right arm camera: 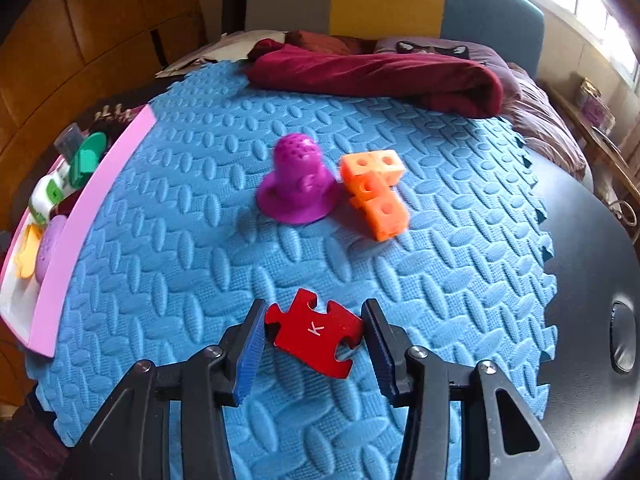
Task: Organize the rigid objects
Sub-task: 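Carry the red puzzle piece with the right gripper into the tray and open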
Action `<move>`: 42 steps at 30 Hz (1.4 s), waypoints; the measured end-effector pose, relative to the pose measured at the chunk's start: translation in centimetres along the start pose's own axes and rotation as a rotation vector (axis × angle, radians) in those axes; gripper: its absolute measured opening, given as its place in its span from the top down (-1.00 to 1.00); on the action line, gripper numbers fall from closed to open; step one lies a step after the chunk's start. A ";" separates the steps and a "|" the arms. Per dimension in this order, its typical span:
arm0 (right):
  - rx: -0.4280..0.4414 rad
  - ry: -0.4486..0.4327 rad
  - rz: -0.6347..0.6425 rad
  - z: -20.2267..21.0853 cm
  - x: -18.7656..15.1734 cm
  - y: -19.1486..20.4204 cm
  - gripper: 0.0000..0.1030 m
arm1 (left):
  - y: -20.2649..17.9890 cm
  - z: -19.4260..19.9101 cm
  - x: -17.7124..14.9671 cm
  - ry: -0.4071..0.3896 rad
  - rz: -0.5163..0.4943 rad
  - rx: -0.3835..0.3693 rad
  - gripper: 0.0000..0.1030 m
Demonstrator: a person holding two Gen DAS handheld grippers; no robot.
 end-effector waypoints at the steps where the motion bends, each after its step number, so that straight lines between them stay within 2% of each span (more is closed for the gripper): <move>1: 0.012 0.003 0.001 0.1 -0.1 0.4 0.07 | 0.1 0.0 0.0 -0.002 0.001 0.000 0.16; 9: 0.128 -0.069 0.025 2.6 0.9 5.4 0.07 | 1.0 0.5 0.2 -0.017 0.020 0.014 0.16; 14: 0.241 -0.152 0.131 5.6 2.3 12.2 0.07 | 2.1 0.8 0.6 -0.035 0.043 0.032 0.16; 18: 0.346 -0.208 0.277 7.8 2.9 19.6 0.07 | 3.1 1.0 0.9 -0.046 0.063 0.046 0.16; 20: 0.372 -0.216 0.341 8.0 3.0 22.5 0.07 | 3.5 1.2 0.9 -0.050 0.071 0.053 0.16; 23: 0.379 -0.220 0.429 7.6 2.7 26.0 0.07 | 4.2 1.2 0.9 -0.050 0.085 0.058 0.16; 26: 0.348 -0.206 0.513 6.4 2.2 28.5 0.07 | 4.7 1.1 0.7 -0.047 0.099 0.060 0.16; 30: 0.211 -0.173 0.665 3.3 1.7 30.6 0.07 | 5.1 1.0 0.6 -0.042 0.108 0.057 0.16; 33: 0.181 -0.171 0.721 2.0 1.4 31.6 0.06 | 5.1 0.9 0.6 -0.042 0.108 0.055 0.16; 42: 0.299 -0.138 0.557 1.8 1.6 30.8 0.04 | 5.4 0.7 0.6 -0.041 0.114 0.062 0.16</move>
Point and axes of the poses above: each gripper's, at about its wrist camera, not at the fingertips, and z roughly against the way its jaws point, y to its left, x to its top, the point moved 8 cm from there along -z, roughly the way its jaws point, and after that the axes turned 5 degrees about -x, right-handed, at the moved point
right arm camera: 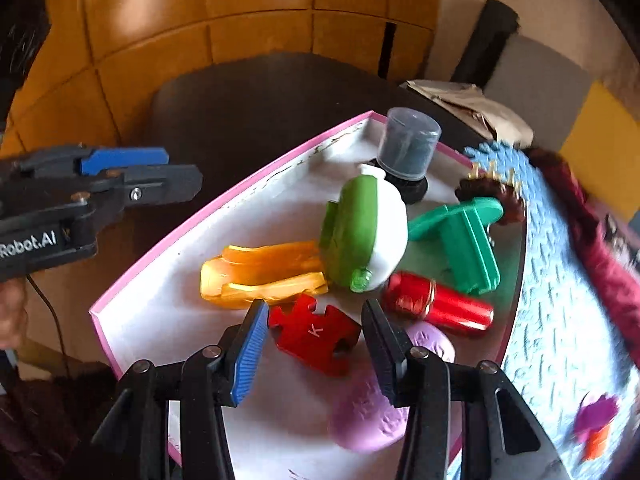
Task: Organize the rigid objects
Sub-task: 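Carry the red puzzle piece with the right gripper into the tray and open, then move the right gripper to the orange cubes while the left gripper moves to the magenta toy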
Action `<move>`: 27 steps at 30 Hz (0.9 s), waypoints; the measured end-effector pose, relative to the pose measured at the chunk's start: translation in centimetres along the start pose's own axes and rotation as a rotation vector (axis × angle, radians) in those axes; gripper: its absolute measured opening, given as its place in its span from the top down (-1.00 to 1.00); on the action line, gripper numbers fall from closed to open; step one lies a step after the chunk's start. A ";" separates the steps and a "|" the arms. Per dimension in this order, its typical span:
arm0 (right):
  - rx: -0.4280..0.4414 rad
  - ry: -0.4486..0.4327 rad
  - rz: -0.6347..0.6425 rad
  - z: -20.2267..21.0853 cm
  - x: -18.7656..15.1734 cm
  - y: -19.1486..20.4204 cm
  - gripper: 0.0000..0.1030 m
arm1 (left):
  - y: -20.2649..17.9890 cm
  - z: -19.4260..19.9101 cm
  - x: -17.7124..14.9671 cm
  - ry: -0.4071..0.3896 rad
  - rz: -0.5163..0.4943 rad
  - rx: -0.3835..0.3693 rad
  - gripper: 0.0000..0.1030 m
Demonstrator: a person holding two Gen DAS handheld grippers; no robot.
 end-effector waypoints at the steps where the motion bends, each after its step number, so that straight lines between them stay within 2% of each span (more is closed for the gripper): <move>1: 0.012 -0.007 -0.016 0.2 0.0 -0.1 0.04 | 0.0 0.0 0.0 0.000 -0.001 0.000 0.16; 11: 0.020 -0.053 -0.110 1.8 0.4 -1.5 0.03 | -0.7 0.6 0.0 -0.012 -0.024 0.004 0.16; 15: 0.003 -0.101 -0.158 3.3 0.7 -2.8 0.03 | -1.1 0.9 0.0 -0.019 -0.035 0.003 0.16; 20: -0.027 -0.146 -0.216 5.6 0.6 -5.5 0.03 | -2.1 1.3 0.3 -0.024 -0.063 -0.004 0.16; 27: -0.114 -0.166 -0.296 8.0 -1.0 -11.0 0.03 | -3.7 1.4 0.2 -0.021 -0.105 -0.019 0.16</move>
Point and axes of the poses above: each gripper's, at about its wrist camera, not at the fingertips, and z roughly against the way its jaws point, y to its left, x to its top, the point moved 8 cm from there along -z, roughly the way its jaws point, and after that the axes turned 5 degrees about -x, right-handed, at the moved point
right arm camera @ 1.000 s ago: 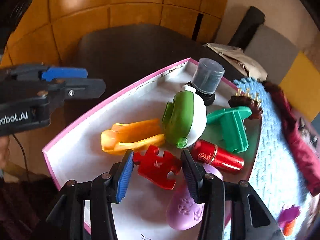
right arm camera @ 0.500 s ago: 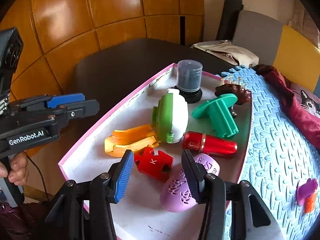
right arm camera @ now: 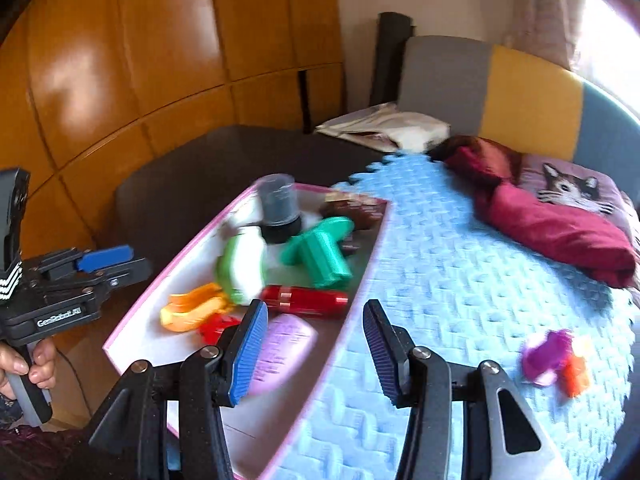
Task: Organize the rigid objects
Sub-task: 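Move the right gripper to the orange cubes while the left gripper moves to the magenta toy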
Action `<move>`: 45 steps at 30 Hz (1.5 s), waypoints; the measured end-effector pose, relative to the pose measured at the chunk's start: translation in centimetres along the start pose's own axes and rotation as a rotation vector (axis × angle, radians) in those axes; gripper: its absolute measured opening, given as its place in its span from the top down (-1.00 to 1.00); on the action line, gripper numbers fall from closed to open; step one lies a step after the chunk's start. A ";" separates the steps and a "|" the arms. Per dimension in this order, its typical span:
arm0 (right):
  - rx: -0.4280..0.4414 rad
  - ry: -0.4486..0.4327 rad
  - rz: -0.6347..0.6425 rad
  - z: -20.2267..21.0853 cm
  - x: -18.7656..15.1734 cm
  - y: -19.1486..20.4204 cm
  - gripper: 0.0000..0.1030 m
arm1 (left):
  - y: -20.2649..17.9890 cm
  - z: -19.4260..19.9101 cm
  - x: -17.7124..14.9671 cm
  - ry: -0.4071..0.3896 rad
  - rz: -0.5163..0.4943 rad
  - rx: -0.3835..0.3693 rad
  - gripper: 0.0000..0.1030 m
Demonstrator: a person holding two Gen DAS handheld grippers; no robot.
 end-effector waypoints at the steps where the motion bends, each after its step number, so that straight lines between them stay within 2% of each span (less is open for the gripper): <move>1: -0.012 -0.001 -0.010 0.2 -0.1 -0.8 0.03 | -0.3 0.0 0.0 0.000 -0.005 -0.002 0.16; 8: -0.143 0.016 -0.078 1.7 -1.3 -8.7 0.03 | -2.6 -0.1 0.7 -0.002 -0.058 -0.024 0.16; 12: -0.266 0.012 -0.139 3.0 -2.6 -14.5 0.03 | -4.3 -0.1 1.3 -0.010 -0.099 -0.041 0.16; 15: -0.356 -0.006 -0.243 3.9 -4.4 -19.5 0.03 | -5.7 -0.3 1.9 -0.010 -0.129 -0.056 0.16; 17: -0.380 -0.016 -0.334 4.3 -5.7 -21.9 0.03 | -6.8 -0.6 2.1 -0.007 -0.150 -0.063 0.16; 19: -0.418 0.043 -0.427 4.2 -7.1 -24.3 0.03 | -8.0 -1.0 2.4 0.000 -0.167 -0.075 0.16; 24: -0.423 0.023 -0.537 5.0 -7.5 -26.4 0.03 | -11.2 -2.1 2.5 0.015 -0.208 -0.106 0.14; 35: -0.466 0.075 -0.600 5.1 -9.2 -27.6 0.02 | -17.9 -5.0 2.6 0.060 -0.288 -0.178 0.07; 38: -0.504 0.087 -0.636 5.4 -9.8 -28.6 0.03 | -19.9 -6.0 2.9 0.078 -0.296 -0.202 0.01; 40: -0.506 0.076 -0.688 5.8 -10.2 -29.3 0.02 | -21.4 -6.7 3.0 0.091 -0.303 -0.224 -0.09; 45: -0.517 0.044 -0.774 7.0 -10.8 -30.8 0.02 | -25.5 -8.9 2.7 0.130 -0.321 -0.297 -0.17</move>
Point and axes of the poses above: each gripper's, at about its wrist camera, not at the fingertips, and z roughly against the way its jaws point, y to its left, x to its top, the point moved 8 cm from there along -z, roughly the way its jaws point, and after that the axes turned 5 degrees about -x, right-handed, at the moved point
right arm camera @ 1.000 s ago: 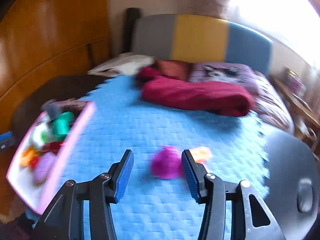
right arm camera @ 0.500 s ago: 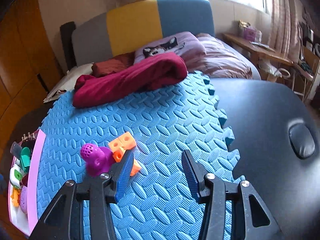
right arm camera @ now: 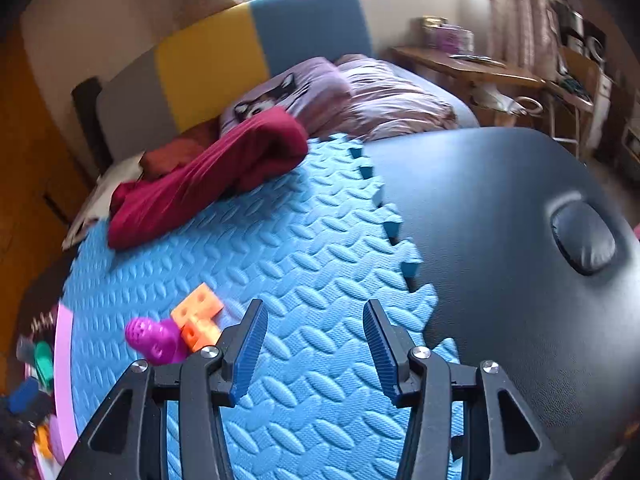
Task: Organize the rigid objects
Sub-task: 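Move the right gripper to the orange cubes while the left gripper moves to the magenta toy, then grasp the magenta suction toy with the left gripper while the right gripper grasps the orange cubes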
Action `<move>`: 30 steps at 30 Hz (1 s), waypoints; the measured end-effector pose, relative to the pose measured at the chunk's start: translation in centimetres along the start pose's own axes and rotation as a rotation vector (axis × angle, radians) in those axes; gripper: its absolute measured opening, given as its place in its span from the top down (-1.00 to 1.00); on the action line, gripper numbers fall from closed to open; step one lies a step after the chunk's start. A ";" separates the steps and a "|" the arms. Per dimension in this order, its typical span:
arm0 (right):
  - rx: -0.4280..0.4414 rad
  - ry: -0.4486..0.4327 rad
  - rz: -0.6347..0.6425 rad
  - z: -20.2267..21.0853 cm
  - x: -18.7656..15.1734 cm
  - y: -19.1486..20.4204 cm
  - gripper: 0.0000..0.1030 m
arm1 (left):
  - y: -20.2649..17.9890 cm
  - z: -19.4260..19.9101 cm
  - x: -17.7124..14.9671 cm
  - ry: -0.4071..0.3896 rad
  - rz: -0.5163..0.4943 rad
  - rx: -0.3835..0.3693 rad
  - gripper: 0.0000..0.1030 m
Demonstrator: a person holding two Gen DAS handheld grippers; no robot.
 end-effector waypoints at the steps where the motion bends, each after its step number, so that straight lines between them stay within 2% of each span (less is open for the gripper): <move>1: 0.007 0.002 -0.009 0.0 0.0 -0.1 0.02 | -0.7 -0.8 0.4 0.000 -0.016 -0.005 -0.27; 3: 0.019 0.008 -0.014 -0.1 0.1 0.0 0.02 | -2.0 -2.3 0.8 0.014 -0.038 -0.016 -0.41; 10: 0.039 0.023 0.008 -0.2 -0.2 0.9 0.02 | -5.5 -5.9 2.0 0.028 -0.078 -0.070 -0.45; 14: 0.048 0.028 0.010 -0.3 -0.2 1.1 0.02 | -6.2 -8.0 3.0 0.012 -0.078 -0.058 -0.44; 15: 0.048 0.028 0.011 -0.3 -0.2 1.1 0.02 | -6.2 -8.6 3.2 0.014 -0.075 -0.052 -0.41; 17: 0.047 0.029 0.013 -0.4 -0.2 1.1 0.02 | -6.3 -10.0 3.3 0.041 -0.060 -0.069 -0.08; 18: 0.049 0.029 0.014 -0.4 -0.2 1.2 0.02 | -6.3 -10.8 3.4 0.053 -0.047 -0.087 0.22; 19: 0.049 0.031 0.017 -0.5 -0.2 1.2 0.02 | -6.2 -11.1 3.3 0.058 -0.034 -0.088 0.33; 23: 0.059 0.045 0.028 -0.7 -0.5 1.5 0.02 | -5.6 -10.5 2.9 0.041 -0.018 -0.100 0.37; 30: 0.157 0.067 0.100 -1.0 -1.3 4.2 0.02 | -3.2 -7.2 0.8 0.032 0.031 -0.066 0.37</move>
Point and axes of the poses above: each gripper's, at about its wrist camera, not at the fingertips, and z roughly against the way its jaws point, y to its left, x to its top, the point moved 8 cm from there along -z, roughly the way its jaws point, and after that the axes turned 5 degrees about -x, right-handed, at the moved point
